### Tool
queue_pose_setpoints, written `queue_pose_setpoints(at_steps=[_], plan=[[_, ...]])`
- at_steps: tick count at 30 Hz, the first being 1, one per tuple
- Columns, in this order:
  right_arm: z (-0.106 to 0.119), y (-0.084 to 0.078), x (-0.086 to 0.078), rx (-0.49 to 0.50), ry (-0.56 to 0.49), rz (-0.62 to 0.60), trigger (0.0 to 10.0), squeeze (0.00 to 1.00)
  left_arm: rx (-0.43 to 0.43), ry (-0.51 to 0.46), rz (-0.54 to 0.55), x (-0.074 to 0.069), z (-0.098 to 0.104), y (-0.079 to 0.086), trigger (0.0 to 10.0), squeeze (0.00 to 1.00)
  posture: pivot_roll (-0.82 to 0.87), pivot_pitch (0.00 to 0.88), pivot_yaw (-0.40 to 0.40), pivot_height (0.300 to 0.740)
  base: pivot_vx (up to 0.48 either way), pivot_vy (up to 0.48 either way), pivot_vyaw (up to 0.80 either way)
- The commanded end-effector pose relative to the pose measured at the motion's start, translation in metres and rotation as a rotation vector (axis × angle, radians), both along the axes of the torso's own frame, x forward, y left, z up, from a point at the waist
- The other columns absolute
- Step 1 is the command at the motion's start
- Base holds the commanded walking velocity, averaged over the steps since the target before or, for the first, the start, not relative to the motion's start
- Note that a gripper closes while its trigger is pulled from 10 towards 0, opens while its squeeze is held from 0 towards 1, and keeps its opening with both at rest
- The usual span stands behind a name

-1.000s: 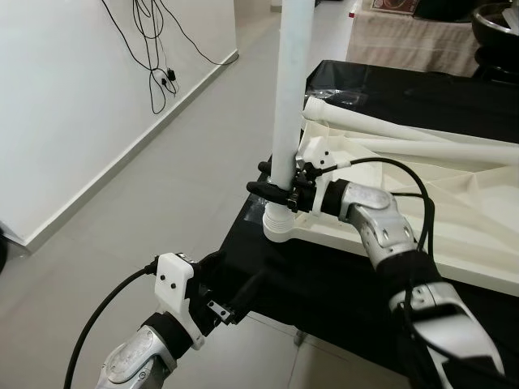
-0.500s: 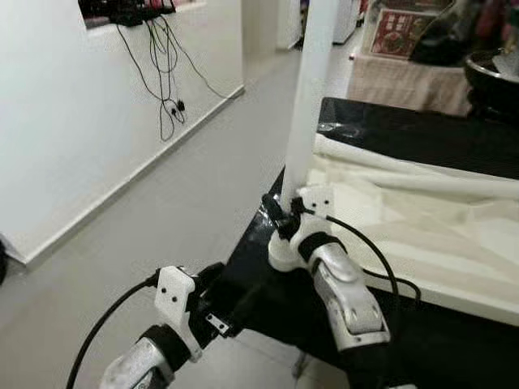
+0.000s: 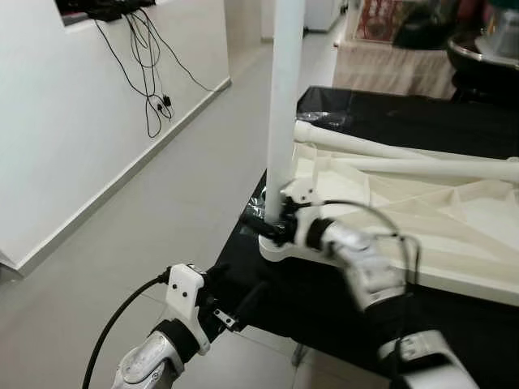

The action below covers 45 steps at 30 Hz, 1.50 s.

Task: Building children table

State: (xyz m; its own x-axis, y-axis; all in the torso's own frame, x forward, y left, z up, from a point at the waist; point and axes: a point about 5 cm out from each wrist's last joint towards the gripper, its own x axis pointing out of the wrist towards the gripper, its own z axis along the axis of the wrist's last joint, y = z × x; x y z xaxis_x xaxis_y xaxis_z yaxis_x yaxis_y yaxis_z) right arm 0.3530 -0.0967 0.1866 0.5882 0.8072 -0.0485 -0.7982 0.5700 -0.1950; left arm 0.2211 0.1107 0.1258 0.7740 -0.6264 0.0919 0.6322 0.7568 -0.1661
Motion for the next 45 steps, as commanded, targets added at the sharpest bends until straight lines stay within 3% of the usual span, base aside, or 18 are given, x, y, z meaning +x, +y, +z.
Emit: queue_pose_setpoints(at_steps=[1,8,9,10,16,22,25,26,28,29,30,37,38,39,40,41,42,45], plan=[[-0.012,0.008,-0.004,-0.046,0.027,0.066,10.0,0.00,0.008,0.004,-0.002,-0.001,-0.003,-0.001,10.0,0.00,0.05,0.112,0.020,0.740,0.000,0.000,0.00],[-0.001,-0.005,0.012,-0.068,0.104,0.148,10.0,0.00,0.001,0.000,-0.024,0.000,-0.006,-0.003,10.0,0.00,0.07,0.105,0.007,0.740,0.000,0.000,0.00],[-0.001,-0.005,0.012,-0.067,0.108,0.152,3.1,0.00,0.001,-0.001,-0.024,0.001,-0.006,-0.003,10.0,0.00,0.07,0.105,0.007,0.740,0.000,0.000,0.00],[-0.002,-0.006,0.013,-0.061,0.120,0.157,0.0,0.00,0.003,-0.005,-0.030,0.000,-0.006,-0.004,10.0,0.00,0.08,0.105,0.009,0.740,0.000,0.000,0.00],[-0.005,-0.014,0.014,-0.035,0.149,0.208,0.0,0.00,0.018,-0.023,-0.044,0.000,-0.006,-0.006,10.0,0.00,0.08,0.105,0.009,0.740,0.000,0.000,0.00],[-0.014,-0.028,0.013,0.014,0.162,0.152,0.0,0.00,0.031,-0.045,-0.010,-0.001,-0.005,-0.003,10.0,0.00,0.06,0.107,0.011,0.740,0.000,0.000,0.00],[-0.025,-0.040,0.010,0.073,0.178,0.004,0.0,0.00,0.044,-0.060,0.034,-0.003,-0.003,0.001,10.0,0.00,0.06,0.109,0.003,0.740,0.000,0.000,0.00],[-0.047,-0.040,0.001,0.094,0.183,-0.329,0.0,0.00,0.050,-0.064,0.070,-0.004,-0.003,0.005,10.0,0.00,0.07,0.118,-0.007,0.740,0.000,0.000,0.00],[-0.047,-0.040,0.001,0.094,0.183,-0.329,0.0,0.00,0.050,-0.064,0.070,-0.004,-0.003,0.005,10.0,0.00,0.07,0.118,-0.007,0.740,0.000,0.000,0.00],[-0.078,-0.040,-0.036,0.093,0.234,-0.713,0.0,0.00,0.044,-0.062,0.126,-0.005,-0.003,0.012,10.0,0.00,0.05,0.136,0.006,0.740,0.000,0.000,0.00],[-0.083,-0.035,-0.048,0.105,0.258,-0.772,0.0,0.00,0.042,-0.063,0.143,-0.005,-0.004,0.014,10.0,0.00,0.04,0.133,0.009,0.740,0.000,0.000,0.00],[-0.078,-0.018,-0.036,0.090,0.230,-0.676,0.0,0.00,0.047,-0.060,0.144,0.002,-0.007,0.013,10.0,0.00,0.04,0.115,0.004,0.740,0.000,0.000,0.00],[-0.077,-0.016,-0.034,0.087,0.225,-0.675,5.1,0.00,0.045,-0.059,0.142,0.002,-0.008,0.013,10.0,0.00,0.05,0.114,0.002,0.740,0.000,0.000,0.00],[-0.077,-0.016,-0.034,0.087,0.225,-0.675,5.1,0.00,0.045,-0.059,0.142,0.002,-0.008,0.013,10.0,0.00,0.05,0.114,0.002,0.740,0.000,0.000,0.00],[-0.076,-0.013,-0.033,0.092,0.221,-0.669,10.0,0.00,0.044,-0.059,0.143,0.003,-0.008,0.013,10.0,0.00,0.05,0.111,0.004,0.740,0.000,0.000,0.00],[-0.073,-0.010,-0.032,0.115,0.219,-0.648,10.0,0.00,0.042,-0.059,0.147,0.003,-0.008,0.013,10.0,0.00,0.05,0.111,0.004,0.740,0.000,0.000,0.00],[-0.068,-0.004,-0.031,0.165,0.215,-0.578,10.0,1.00,0.031,-0.060,0.154,0.005,-0.007,0.014,10.0,0.00,0.05,0.107,0.005,0.740,0.000,0.000,0.00],[-0.051,0.009,-0.032,0.224,0.202,-0.415,10.0,1.00,0.029,-0.073,0.155,0.009,-0.005,0.013,10.0,0.00,0.05,0.096,0.010,0.740,0.000,0.000,0.00]])
